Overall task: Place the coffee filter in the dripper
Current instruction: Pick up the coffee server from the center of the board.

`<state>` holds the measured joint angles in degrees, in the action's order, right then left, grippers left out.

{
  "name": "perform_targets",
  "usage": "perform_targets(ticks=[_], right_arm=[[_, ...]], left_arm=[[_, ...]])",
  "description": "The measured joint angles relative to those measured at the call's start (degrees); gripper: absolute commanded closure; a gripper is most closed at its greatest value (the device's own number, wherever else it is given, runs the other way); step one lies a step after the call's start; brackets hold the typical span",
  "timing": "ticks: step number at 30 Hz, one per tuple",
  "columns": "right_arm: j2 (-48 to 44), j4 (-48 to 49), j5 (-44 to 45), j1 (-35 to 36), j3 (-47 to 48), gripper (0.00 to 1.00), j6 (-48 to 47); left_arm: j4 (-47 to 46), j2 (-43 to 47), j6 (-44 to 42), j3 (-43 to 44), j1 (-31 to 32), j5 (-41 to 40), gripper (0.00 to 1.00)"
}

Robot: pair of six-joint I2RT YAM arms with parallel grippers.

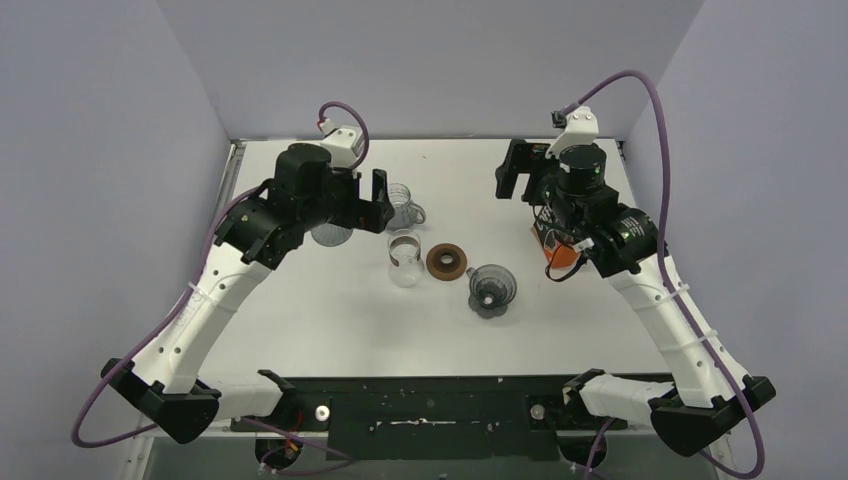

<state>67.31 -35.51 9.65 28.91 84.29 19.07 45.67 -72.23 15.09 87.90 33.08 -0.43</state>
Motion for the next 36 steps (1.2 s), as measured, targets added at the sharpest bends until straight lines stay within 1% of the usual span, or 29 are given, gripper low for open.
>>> perform_targets(ticks=[9, 13, 19, 24, 30, 36], right_arm=[[-1.0, -2.8, 2.6, 0.0, -1.6, 0.00, 2.8], [-1.0, -4.5, 2.4, 0.0, -1.8, 0.00, 2.1], [-2.2, -4.5, 0.7, 0.0, -7.7, 0.00, -0.4], [-4.2, -4.4, -2.3, 0.0, -11.6, 0.00, -1.3], [-5.3, -3.6, -4.6, 0.0, -12.2, 0.00, -2.1], [-5.4, -3.2, -5.7, 0.0, -12.6, 0.00, -2.2]], left_arm=[[0.0, -0.7, 0.8, -2.5, 0.0, -0.6, 0.03], [0.0, -1.7, 1.1, -4.8, 0.0, -1.2, 0.03], [0.0, -2.6, 2.4, -8.9, 0.0, -2.6, 0.03], [-1.3, -2.7, 4.9, -12.7, 0.0, -2.5, 0.06], [-3.2, -5.0, 7.9, -14.9, 0.0, -1.6, 0.11], [-5.2, -9.2, 9.8, -15.0, 0.0, -1.0, 0.20]])
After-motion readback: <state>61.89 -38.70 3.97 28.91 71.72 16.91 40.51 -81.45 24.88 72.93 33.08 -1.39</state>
